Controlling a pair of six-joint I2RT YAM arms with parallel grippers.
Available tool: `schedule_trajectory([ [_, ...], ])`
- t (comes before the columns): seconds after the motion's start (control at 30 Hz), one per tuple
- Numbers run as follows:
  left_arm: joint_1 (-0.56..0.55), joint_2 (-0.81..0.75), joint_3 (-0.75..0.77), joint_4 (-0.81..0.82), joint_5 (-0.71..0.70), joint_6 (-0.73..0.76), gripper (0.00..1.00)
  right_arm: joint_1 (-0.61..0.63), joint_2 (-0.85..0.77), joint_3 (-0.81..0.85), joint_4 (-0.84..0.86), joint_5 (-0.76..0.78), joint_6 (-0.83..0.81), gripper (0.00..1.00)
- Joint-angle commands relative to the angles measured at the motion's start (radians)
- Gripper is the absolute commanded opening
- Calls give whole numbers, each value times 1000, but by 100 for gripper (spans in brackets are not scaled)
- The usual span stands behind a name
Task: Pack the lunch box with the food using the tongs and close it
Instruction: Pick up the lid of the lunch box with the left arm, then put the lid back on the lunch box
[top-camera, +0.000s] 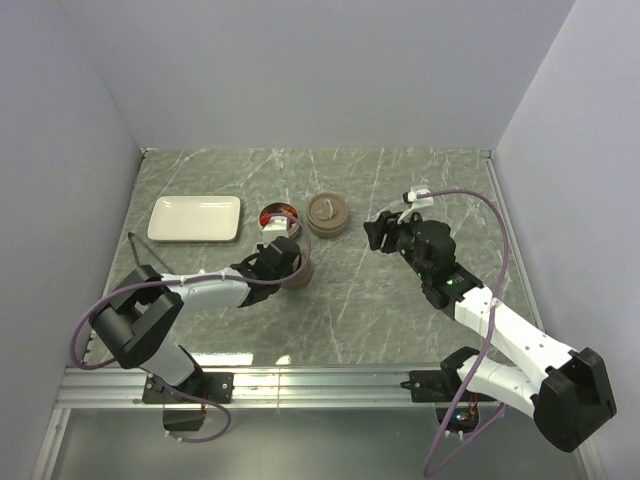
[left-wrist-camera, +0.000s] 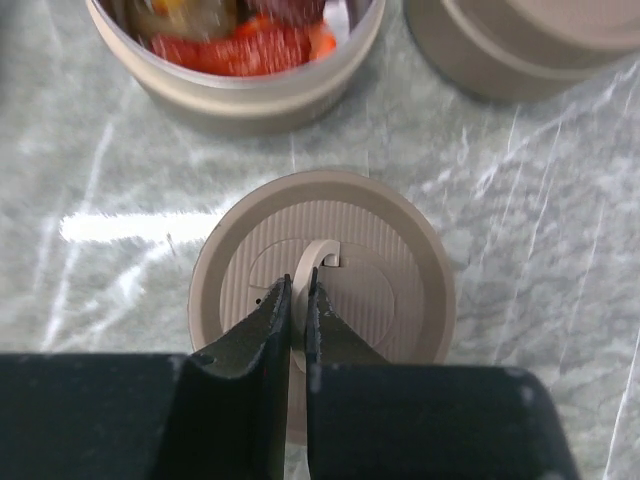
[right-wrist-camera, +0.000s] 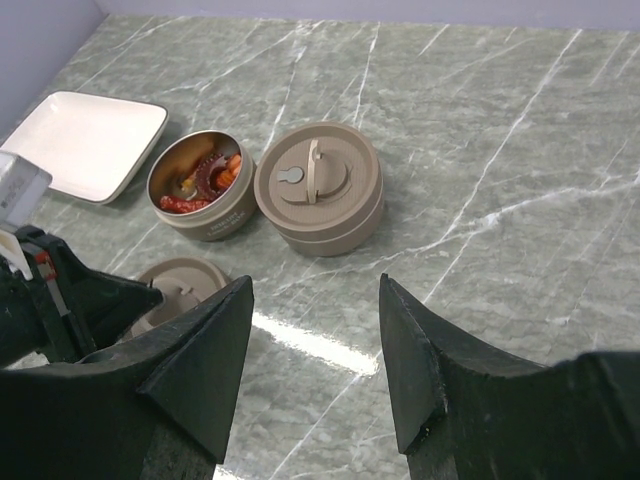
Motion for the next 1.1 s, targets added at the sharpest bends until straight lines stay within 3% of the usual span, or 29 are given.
schedule_trajectory([
  [0.0,-3,-42,101,-50,-93,65,0,-5,-21,-13,60,-7,3,60],
  [0.23,15,-65,243,-144,-170,192,0,-5,-29,-23,64,-7,2,60],
  [0.6,185,-45,382,-138,-44,311,0,-5,-19,-26,72,-7,2,60],
  [0.8,225,96,486,-170,-10,350,0,-5,-9,-22,69,-1,2,60],
  [1.07,227,268,634,-314,-98,366,0,-5,-3,-25,69,7,0,60],
])
